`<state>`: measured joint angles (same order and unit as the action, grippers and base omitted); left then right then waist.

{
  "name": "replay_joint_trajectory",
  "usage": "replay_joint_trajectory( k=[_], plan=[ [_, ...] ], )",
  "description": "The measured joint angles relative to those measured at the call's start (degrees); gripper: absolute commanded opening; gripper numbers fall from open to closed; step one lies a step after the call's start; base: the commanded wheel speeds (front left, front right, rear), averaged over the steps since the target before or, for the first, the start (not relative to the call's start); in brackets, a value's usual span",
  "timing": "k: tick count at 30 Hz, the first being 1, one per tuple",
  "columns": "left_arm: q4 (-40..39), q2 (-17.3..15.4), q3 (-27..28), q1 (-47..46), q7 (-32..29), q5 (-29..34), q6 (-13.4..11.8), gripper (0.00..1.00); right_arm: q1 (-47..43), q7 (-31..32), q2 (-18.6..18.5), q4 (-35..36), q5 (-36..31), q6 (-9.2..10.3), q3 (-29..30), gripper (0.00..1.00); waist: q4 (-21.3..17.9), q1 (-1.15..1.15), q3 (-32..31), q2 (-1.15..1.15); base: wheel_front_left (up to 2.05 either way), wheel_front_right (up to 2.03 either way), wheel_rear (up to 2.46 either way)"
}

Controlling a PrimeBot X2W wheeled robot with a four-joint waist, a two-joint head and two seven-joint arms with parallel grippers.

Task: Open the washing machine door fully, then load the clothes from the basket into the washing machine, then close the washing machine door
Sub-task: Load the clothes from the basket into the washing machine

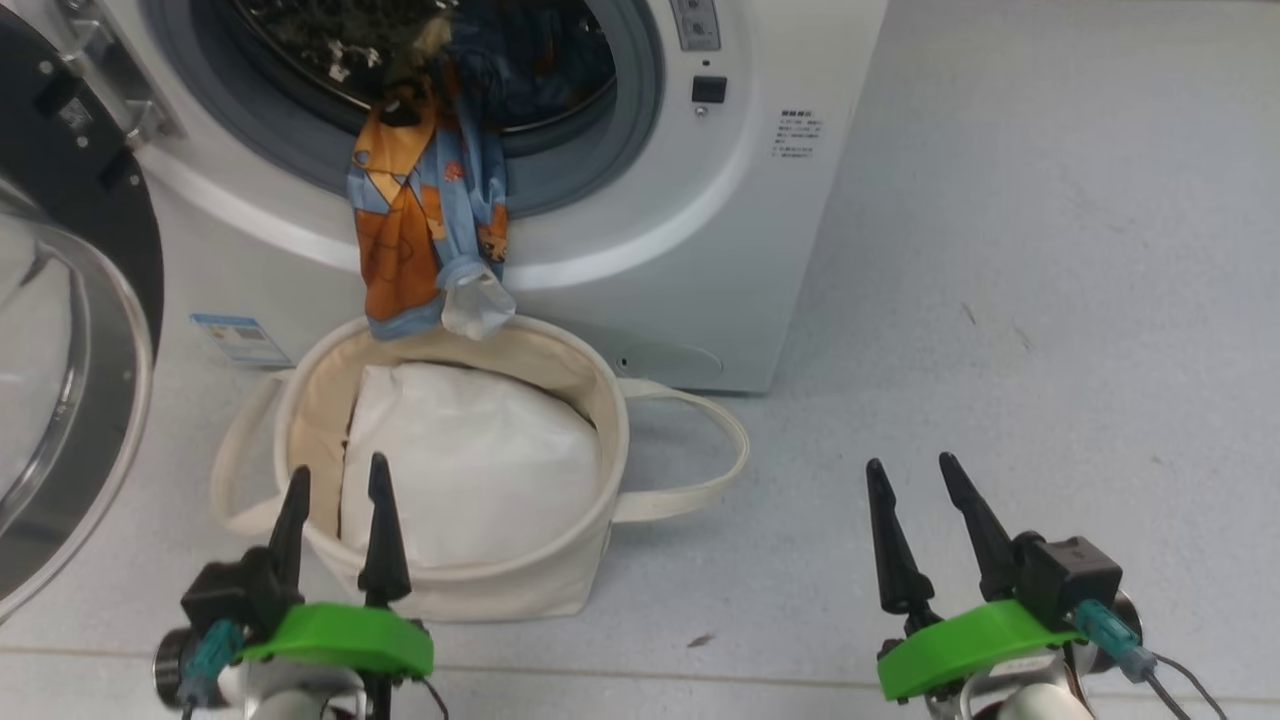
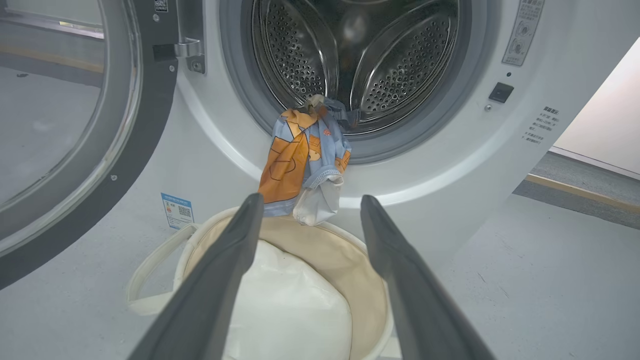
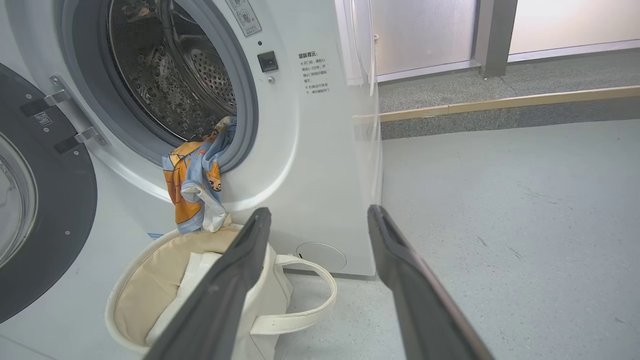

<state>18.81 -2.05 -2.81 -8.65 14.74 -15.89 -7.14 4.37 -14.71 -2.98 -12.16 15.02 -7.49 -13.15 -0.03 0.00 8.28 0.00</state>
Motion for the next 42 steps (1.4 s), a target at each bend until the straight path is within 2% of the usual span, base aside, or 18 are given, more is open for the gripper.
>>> replay_joint_trajectory(
  k=[6, 11, 14, 22, 28, 30, 34, 35, 36, 37, 42],
  plan=[
    [5.06, 0.03, -0.85, -7.17, 0.0, 2.14, 0.08, 1.0, 1.32, 0.0, 0.0, 0.77, -0.92, 0.0, 0.3, 1.0, -0.79, 0.0, 4.03, 0.0, 0.0, 0.0, 0.0],
    [15.08, 0.12, 0.09, -20.59, -0.01, 2.24, 0.87, 1.0, 5.41, 0.0, 0.0, 1.99, -1.67, 0.0, 0.88, 1.0, -1.42, 0.01, 10.51, 0.0, 0.0, 0.0, 0.0],
    [21.87, 0.25, 1.32, -28.39, 0.0, 0.97, 2.22, 1.0, 7.38, 0.0, -0.01, 2.48, -1.9, 0.0, 0.91, 1.0, -1.75, 0.01, 14.21, 0.0, 0.0, 0.0, 0.0],
    [36.53, -0.01, 1.32, -48.68, -0.01, 1.34, 2.01, 1.0, 12.5, -0.01, -0.02, 3.96, -2.01, 0.0, 0.94, 1.0, -2.8, 0.02, 23.51, 0.0, 0.0, 0.0, 0.0],
    [45.56, -0.23, 1.62, -59.35, -2.48, 0.55, 2.11, 1.0, 14.58, -0.01, -0.02, 4.85, -1.16, 0.0, 0.88, 1.0, -4.24, 0.01, 28.57, 0.0, 0.0, 0.0, 0.0],
    [48.31, -0.85, 1.33, -61.56, -3.41, 0.96, 1.11, 1.0, 14.86, -0.01, -0.02, 5.05, -0.97, 0.0, 0.91, 1.0, -4.96, 0.01, 29.72, 0.0, 0.0, 0.0, 0.0],
    [52.76, -3.11, 0.99, -64.25, -5.65, 1.9, -2.54, 1.0, 15.64, -0.01, -0.03, 5.39, -0.56, 0.0, 0.98, 1.0, -6.51, 0.0, 31.27, 0.0, 0.0, 0.0, 0.0],
    [53.65, -4.14, 0.86, -64.84, -5.63, 2.26, -4.23, 1.0, 15.64, -0.01, -0.03, 5.37, -0.31, 0.0, 0.8, 1.0, -7.14, 0.0, 31.88, 0.0, 0.0, 0.0, 0.0],
    [53.65, -4.14, 0.86, -64.84, -5.63, 2.26, -4.23, 1.0, 15.64, -0.01, -0.03, 5.37, -0.31, 0.0, 0.8, 1.0, -7.14, 0.0, 31.88, 0.0, 0.0, 0.0, 0.0],
    [54.17, -4.77, 0.79, -65.41, -5.63, 2.35, -5.47, 1.0, 15.64, -0.01, -0.03, 5.37, -0.31, 0.0, 0.67, 1.0, -7.56, 0.0, 32.36, 0.0, 0.0, 0.0, 0.0],
    [55.13, -5.06, 0.59, -67.17, -6.06, 2.34, -5.97, 1.0, 15.71, -0.01, -0.03, 5.38, -0.31, 0.0, 0.15, 1.0, -7.95, 0.0, 33.29, 0.0, 0.0, 0.0, 0.0]
  ],
)
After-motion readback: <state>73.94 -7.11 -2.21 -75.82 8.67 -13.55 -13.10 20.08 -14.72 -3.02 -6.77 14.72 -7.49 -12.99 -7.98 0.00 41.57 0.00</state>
